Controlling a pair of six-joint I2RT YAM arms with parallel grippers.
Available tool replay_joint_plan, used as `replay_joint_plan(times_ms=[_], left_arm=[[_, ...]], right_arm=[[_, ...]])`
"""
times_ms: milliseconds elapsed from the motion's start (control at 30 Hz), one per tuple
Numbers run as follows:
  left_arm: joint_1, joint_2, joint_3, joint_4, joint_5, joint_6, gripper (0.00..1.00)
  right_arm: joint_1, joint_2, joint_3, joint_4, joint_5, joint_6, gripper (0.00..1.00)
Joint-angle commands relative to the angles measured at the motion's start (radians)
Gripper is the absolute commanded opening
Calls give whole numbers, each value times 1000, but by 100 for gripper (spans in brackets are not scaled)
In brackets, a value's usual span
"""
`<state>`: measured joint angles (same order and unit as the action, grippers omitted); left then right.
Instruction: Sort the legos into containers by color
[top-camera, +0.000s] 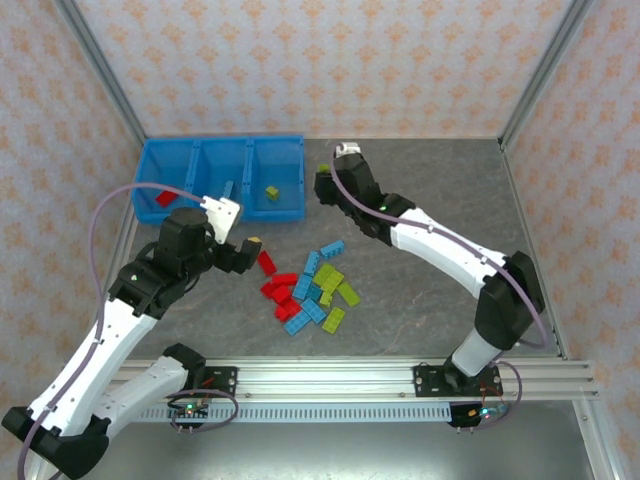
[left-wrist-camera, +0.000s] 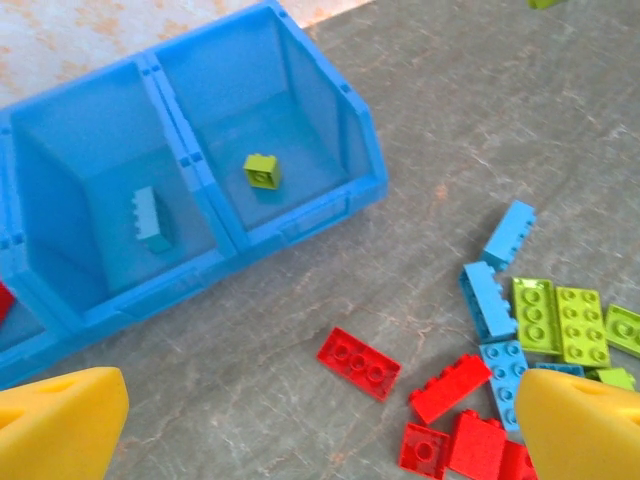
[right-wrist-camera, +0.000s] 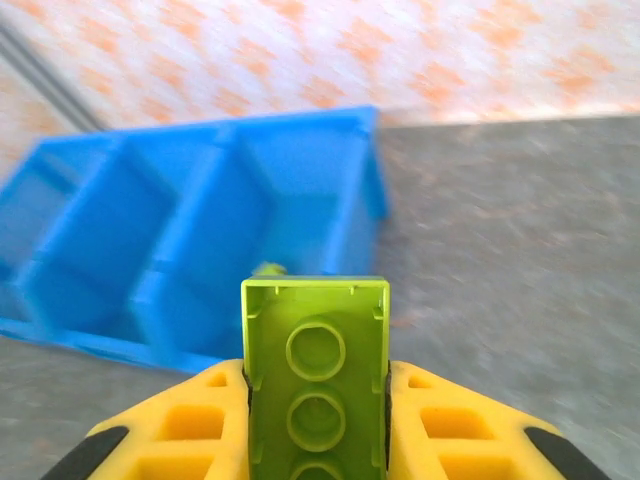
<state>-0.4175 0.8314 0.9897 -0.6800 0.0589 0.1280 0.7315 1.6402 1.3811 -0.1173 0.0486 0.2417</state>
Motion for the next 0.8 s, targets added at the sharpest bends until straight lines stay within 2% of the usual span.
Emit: replay_joint_plan(times_ms=[0,233,367,433,567,767], left_arm=[[2,9,-13,26,-74,-19,100],[3,11,-16,19,-90,-13,100],[3,24,-16,18,-90,-13,100],[2,36,-16,17,-87,-16,100],[3,66,-8,6,-100,-18,98],[3,104,-3,-4,-138,-39,99]], right_arm=[[6,157,88,135,-42,-54,28],[8,507,459,15,-72,-84,28],[8,680,695,-137,-78,-108,33],[8,731,774,-197,-79,-116,40],[8,732,827,-262,-82,-125,48],[8,564,726,-275,-78,-150,52]])
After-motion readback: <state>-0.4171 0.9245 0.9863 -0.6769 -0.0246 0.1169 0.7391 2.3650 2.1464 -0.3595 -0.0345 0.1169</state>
